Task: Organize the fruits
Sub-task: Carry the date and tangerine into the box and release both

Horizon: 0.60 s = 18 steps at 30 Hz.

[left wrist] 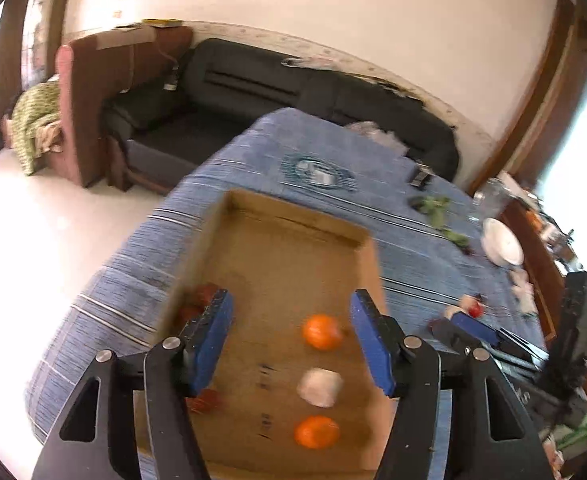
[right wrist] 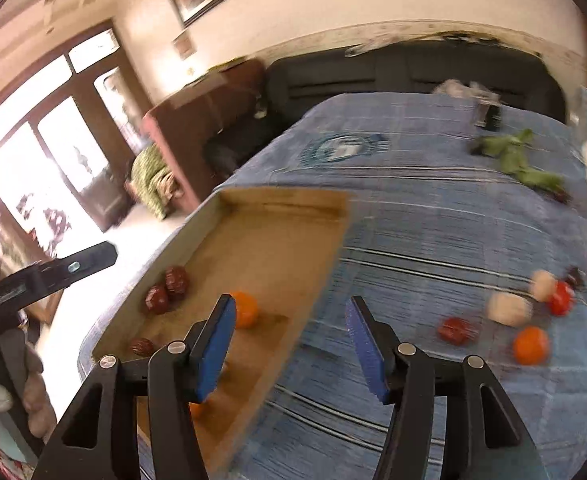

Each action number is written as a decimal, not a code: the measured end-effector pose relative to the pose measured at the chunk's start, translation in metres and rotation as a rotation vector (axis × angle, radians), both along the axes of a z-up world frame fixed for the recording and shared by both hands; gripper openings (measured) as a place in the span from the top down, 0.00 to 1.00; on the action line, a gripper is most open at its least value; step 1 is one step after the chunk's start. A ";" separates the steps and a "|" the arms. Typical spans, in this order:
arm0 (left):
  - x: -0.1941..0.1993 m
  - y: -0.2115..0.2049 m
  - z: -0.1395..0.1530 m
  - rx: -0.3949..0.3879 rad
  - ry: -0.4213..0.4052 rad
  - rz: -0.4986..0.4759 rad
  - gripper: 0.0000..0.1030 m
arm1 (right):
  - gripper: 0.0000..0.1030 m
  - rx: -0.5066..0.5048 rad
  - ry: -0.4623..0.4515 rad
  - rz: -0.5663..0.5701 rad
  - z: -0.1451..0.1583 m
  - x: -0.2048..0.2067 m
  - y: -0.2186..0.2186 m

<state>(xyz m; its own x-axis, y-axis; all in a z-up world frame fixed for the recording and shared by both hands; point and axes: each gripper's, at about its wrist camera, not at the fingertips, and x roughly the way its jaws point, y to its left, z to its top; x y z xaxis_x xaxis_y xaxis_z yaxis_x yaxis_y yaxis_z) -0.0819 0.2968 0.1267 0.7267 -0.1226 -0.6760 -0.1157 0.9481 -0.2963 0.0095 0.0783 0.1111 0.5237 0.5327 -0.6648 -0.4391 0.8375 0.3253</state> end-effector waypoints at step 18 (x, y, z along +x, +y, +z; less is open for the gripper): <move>0.055 -0.153 -0.050 -0.050 0.122 -0.249 0.36 | 0.40 -0.055 0.085 -0.307 -0.041 0.017 -0.171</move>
